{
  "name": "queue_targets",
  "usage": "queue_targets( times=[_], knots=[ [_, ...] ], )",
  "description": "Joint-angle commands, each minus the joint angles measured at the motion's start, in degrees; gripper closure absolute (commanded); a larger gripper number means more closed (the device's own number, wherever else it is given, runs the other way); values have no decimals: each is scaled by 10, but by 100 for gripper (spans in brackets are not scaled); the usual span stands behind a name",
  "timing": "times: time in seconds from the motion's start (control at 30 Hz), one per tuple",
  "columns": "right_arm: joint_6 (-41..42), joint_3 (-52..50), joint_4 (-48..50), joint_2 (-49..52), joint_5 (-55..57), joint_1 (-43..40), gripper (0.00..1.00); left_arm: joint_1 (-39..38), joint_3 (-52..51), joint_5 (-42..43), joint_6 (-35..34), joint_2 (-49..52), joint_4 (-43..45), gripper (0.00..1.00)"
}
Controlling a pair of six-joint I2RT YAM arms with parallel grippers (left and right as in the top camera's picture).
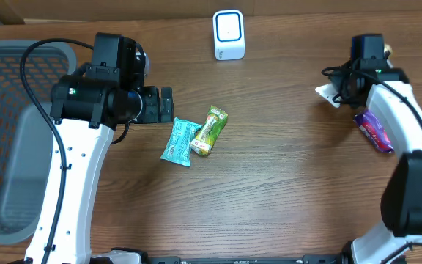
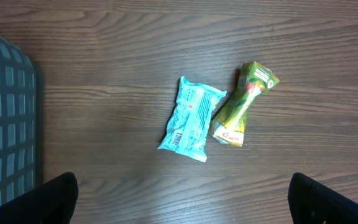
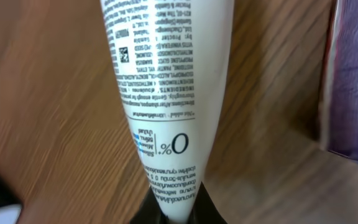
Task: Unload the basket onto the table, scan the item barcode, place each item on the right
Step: 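Carry the white tube to the table right edge and release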
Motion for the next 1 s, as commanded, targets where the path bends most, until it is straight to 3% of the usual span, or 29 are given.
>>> queue_targets(
  times=[0.0, 0.17, 0.3, 0.37, 0.47, 0.53, 0.7, 0.87, 0.97],
  knots=[
    [94, -12, 18, 17, 45, -13, 96, -1, 2, 2, 9, 4, 1, 1],
    [164, -12, -14, 29, 86, -34, 96, -1, 2, 2, 9, 4, 1, 0],
    [165, -12, -24, 29, 86, -48, 96, -1, 2, 2, 9, 4, 1, 0],
    [162, -12, -29, 29, 86, -52, 82, -1, 2, 2, 9, 4, 1, 1],
    [159, -12, -49, 29, 89, -55, 37, -1, 2, 2, 9, 4, 1, 0],
    [159, -12, -61, 29, 90, -56, 25, -1, 2, 2, 9, 4, 1, 0],
    [103, -7, -68, 21, 88, -56, 16, -1, 2, 2, 9, 4, 1, 1],
    [-57, 32, -75, -13, 23, -54, 1, -1, 2, 2, 9, 4, 1, 1],
    [-151, 64, -84, -45, -57, -54, 0, -1, 2, 2, 9, 4, 1, 0]
  ],
)
